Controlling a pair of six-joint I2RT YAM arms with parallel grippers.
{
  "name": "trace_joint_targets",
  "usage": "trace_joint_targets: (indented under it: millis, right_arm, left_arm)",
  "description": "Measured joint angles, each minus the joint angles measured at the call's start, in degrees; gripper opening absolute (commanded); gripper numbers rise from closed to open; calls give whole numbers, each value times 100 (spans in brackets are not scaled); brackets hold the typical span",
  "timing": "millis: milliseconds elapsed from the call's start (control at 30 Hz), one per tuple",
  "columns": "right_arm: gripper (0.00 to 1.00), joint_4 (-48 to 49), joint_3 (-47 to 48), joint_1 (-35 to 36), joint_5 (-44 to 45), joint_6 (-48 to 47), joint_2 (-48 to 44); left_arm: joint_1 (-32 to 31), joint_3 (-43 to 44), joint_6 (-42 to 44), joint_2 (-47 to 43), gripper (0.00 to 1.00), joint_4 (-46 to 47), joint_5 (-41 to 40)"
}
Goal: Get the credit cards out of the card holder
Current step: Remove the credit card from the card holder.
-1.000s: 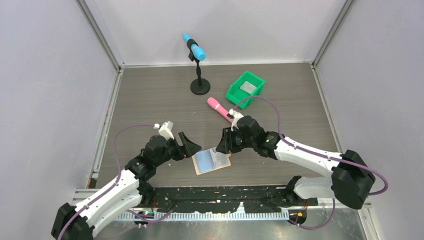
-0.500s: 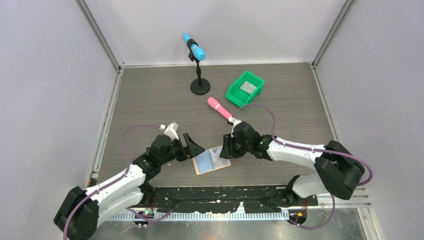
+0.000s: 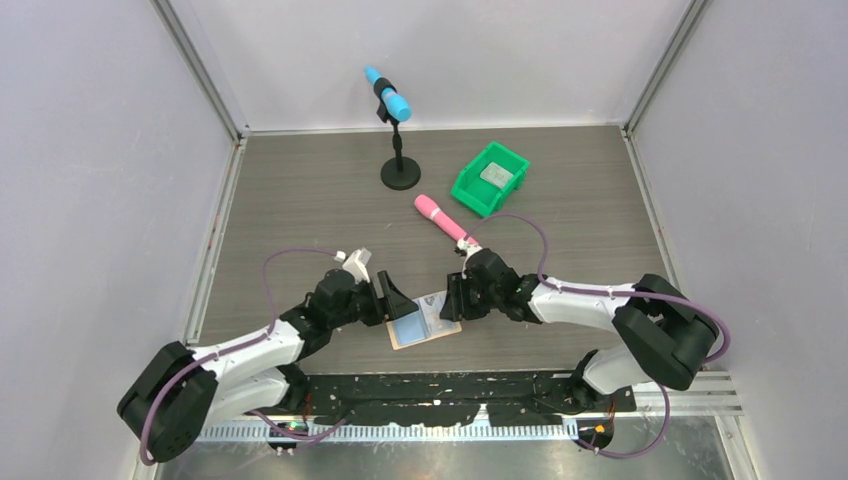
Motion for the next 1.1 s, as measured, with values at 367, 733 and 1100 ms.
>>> trace_joint_targets:
  millis: [367, 733, 1100]
  right_arm:
    - [18, 459, -297, 9, -22, 249, -2]
    - [30, 564, -393, 68, -39, 557, -26]
    - [30, 74, -173, 98, 94, 509, -531]
  left_arm:
    - [-184, 0, -81, 520, 65, 341, -2]
    - [-216, 0, -127, 1038, 61, 857, 28]
    - [-216, 0, -216, 896, 60, 857, 17]
